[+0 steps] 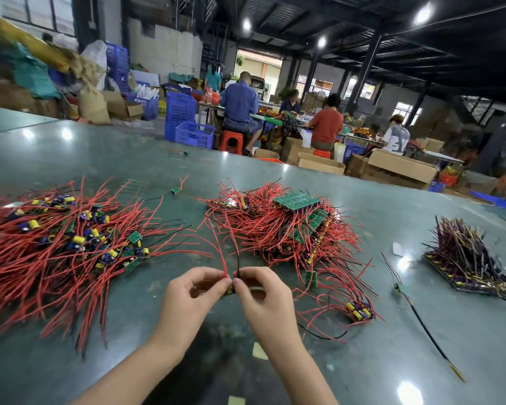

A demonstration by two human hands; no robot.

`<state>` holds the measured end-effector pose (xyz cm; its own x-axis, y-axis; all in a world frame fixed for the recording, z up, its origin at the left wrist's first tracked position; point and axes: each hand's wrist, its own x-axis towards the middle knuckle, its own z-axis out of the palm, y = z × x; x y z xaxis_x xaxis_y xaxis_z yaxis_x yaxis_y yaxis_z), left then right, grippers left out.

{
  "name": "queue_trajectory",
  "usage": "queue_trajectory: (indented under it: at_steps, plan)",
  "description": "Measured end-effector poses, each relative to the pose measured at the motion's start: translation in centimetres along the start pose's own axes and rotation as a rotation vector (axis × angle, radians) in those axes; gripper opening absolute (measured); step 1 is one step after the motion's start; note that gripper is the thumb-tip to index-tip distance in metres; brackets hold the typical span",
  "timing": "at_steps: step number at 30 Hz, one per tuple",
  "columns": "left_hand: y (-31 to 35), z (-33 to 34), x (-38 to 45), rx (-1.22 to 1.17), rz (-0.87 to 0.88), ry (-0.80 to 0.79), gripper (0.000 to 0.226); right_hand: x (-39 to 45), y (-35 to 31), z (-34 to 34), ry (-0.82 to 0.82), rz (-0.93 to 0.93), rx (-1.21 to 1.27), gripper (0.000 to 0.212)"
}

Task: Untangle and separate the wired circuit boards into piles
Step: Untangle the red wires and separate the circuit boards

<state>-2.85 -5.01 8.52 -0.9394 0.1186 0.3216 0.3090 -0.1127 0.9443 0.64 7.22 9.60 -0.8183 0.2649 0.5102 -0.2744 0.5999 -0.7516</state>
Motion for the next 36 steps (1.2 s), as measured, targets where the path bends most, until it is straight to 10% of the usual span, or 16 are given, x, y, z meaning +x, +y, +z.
queue_trajectory:
  at_steps: [5,15,21,27,36]
  plan:
    - [-0.2,0.0,0.0,0.035,-0.001,0.035,0.015,0.0,-0.1,-0.1,0.101,0.076,0.006,0.019]
    - [1.1,1.1,0.2,-0.830,-0.492,0.145,0.016,0.4,-0.3,0.4,0.240,0.612,0.927,0.012]
    - [1.1,-0.2,-0.2,-0.144,-0.492,-0.119,0.007,0.6,0.2,-0.9,0.213,0.284,0.283,0.020]
    - [0.9,-0.7,-0.4,0.580,0.456,-0.089,0.045,0.1,-0.7,-0.6,-0.018,0.059,0.171,0.020]
    - [0.6,-0.4,-0.1,0.475,0.198,-0.227,0.030,-0.1,-1.1,-0.1,-0.076,0.160,0.405,0.024]
